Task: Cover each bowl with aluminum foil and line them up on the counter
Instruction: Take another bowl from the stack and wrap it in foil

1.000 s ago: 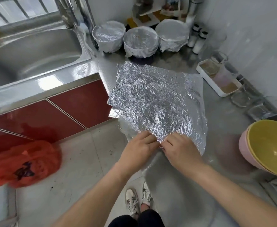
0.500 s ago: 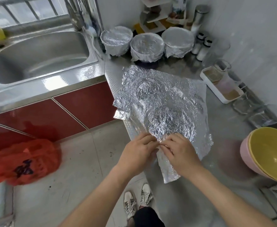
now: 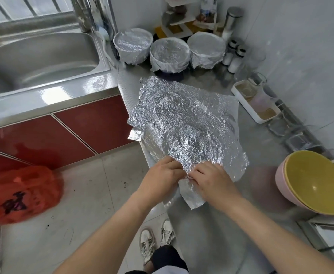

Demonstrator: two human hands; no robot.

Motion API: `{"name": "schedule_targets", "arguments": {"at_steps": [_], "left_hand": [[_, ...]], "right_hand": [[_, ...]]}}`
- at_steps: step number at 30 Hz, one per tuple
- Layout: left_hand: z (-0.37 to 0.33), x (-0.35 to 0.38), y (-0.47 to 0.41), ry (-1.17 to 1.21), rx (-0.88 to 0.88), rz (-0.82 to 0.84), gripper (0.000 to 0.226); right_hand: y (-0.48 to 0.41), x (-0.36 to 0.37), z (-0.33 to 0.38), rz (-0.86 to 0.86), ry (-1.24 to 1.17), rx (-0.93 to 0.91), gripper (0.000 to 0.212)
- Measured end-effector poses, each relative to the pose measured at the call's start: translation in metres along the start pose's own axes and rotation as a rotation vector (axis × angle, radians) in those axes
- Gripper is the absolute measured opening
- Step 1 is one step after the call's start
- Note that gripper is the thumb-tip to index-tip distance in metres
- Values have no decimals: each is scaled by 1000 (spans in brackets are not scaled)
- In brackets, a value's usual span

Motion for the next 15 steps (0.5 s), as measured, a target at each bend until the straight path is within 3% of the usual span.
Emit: {"name": "schedule_targets", "arguments": {"at_steps": [6,10,15], "left_hand": [[-11,-4,-2,8,-39,10,29],[-11,5,-6,-35,-16,-45,18],[-7,-1,-5,-59,143,-50,7]], "right_hand": [[-1,0,-2,-38,52,-5,14],[0,0,1,-62,86,-7,19],[-1,-2,19,-144,86,58,18]]}}
Point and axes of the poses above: each hand's wrist, its own y-axis away from the middle knuckle, its own x-axis out of the palm, z = x × y, the point moved 3 cm from there along -y, towards the middle knuckle, and after that the axes turned 14 degrees about -x, right-handed, at the moved point
